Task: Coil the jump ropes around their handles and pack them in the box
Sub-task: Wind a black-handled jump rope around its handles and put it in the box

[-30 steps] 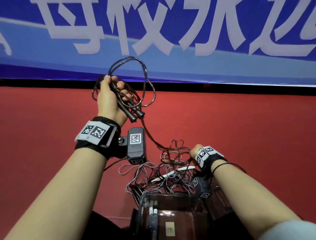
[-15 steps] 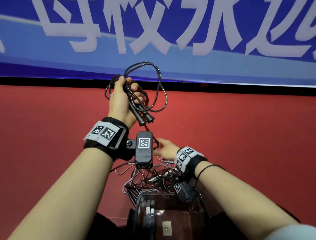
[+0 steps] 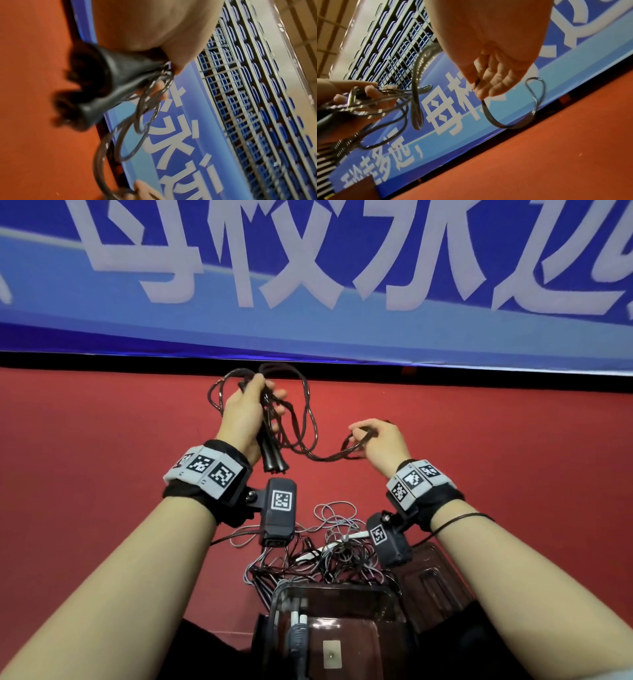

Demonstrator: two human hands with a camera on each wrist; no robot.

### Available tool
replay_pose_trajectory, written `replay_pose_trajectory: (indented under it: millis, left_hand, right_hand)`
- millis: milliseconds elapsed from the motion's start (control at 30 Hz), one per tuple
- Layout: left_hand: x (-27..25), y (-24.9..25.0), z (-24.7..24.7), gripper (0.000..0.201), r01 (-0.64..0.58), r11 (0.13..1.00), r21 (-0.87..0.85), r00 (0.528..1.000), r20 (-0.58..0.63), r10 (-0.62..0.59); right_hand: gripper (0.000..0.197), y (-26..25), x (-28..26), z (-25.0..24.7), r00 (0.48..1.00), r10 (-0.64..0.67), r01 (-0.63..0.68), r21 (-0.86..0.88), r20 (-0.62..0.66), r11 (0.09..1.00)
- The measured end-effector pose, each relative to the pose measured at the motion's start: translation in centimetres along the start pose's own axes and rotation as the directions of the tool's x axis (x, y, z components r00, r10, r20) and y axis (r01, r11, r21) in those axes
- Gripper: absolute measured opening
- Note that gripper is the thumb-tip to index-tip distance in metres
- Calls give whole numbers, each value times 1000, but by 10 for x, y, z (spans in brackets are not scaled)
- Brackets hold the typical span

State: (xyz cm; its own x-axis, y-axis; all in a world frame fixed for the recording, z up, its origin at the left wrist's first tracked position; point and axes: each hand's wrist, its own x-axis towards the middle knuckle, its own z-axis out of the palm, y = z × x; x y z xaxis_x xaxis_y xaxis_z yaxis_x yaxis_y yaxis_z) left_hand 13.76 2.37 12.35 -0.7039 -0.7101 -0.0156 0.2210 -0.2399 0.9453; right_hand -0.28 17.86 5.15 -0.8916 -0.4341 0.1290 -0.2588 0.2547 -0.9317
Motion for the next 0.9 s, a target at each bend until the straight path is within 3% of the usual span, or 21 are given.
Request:
replay_pose_trajectory:
  millis: [67, 200, 333, 533, 600, 700, 800, 900]
  left_hand:
    - [2, -11, -5, 29, -2, 969, 246, 1000, 22, -4]
    - [-2, -32, -13, 41, -15, 808, 589, 998, 63, -27]
    - [-5, -36, -15, 40, 5, 714, 700, 999, 35, -42]
    - [-10, -38, -4, 33, -61, 678, 733, 980, 174, -99]
    - [-11, -39, 2, 37, -69, 696, 715, 972, 206, -115]
    - [-14, -37, 11, 48, -46, 750, 660, 962, 232, -145]
    - [-20, -34, 21, 50, -50, 783, 620, 934, 306, -182]
    - [-23, -32, 29, 55, -13, 860, 509, 906, 370, -206]
  right_hand:
    - [22, 9, 2, -14, 998, 40, -46, -154, -45, 987]
    - [23, 46, 10, -34, 947, 274, -304, -187, -169, 934]
    - [24, 71, 13, -47, 910, 362, -413, -350, -205, 841]
    - [35, 52, 1, -41, 910, 397, -390, -582, -123, 713]
    - [37, 40, 0, -35, 941, 335, -316, -475, -47, 821]
    - [24, 17, -2, -20, 987, 130, -121, -102, 94, 987]
    - [26, -15, -13, -3, 970, 16, -70, 213, 244, 975]
    - [34, -32, -27, 8, 911, 20, -207, 416, 411, 885]
